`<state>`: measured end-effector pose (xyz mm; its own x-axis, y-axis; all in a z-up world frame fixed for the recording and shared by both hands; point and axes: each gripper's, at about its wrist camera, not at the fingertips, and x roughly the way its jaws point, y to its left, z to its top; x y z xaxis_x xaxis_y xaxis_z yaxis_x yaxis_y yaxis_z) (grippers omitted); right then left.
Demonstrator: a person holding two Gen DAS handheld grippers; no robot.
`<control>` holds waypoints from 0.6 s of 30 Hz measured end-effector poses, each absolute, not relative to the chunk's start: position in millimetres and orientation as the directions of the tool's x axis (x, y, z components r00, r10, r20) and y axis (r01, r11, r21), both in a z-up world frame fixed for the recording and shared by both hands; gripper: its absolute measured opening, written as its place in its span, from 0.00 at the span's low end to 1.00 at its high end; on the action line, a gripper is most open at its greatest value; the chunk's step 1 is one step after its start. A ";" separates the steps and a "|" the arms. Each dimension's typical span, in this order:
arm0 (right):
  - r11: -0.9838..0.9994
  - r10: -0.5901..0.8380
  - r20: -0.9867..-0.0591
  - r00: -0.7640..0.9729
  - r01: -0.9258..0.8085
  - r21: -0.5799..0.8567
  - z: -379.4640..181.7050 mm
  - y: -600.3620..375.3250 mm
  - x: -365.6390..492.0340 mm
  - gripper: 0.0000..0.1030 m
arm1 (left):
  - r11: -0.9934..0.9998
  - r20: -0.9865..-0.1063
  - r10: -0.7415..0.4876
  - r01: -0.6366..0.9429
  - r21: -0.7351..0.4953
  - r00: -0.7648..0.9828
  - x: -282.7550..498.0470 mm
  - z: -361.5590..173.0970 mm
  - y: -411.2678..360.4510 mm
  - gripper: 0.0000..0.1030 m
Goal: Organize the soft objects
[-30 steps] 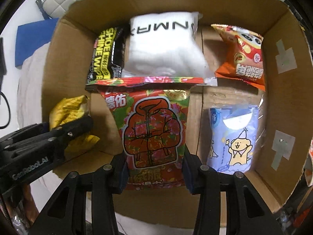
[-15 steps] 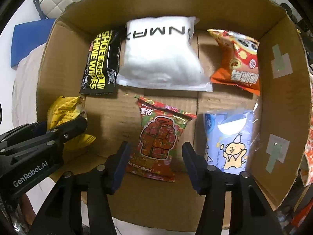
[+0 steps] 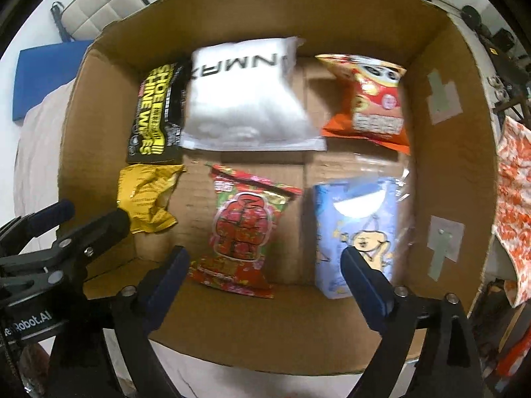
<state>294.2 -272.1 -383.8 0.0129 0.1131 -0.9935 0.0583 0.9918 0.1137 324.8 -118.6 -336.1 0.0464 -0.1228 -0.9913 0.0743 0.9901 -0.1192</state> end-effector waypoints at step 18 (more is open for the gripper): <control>0.991 0.081 -0.989 0.125 0.099 0.093 -331.3 -308.5 268.5 1.00 | 0.992 -0.980 -0.120 0.066 -0.110 0.157 300.7 -292.3 -127.1 0.92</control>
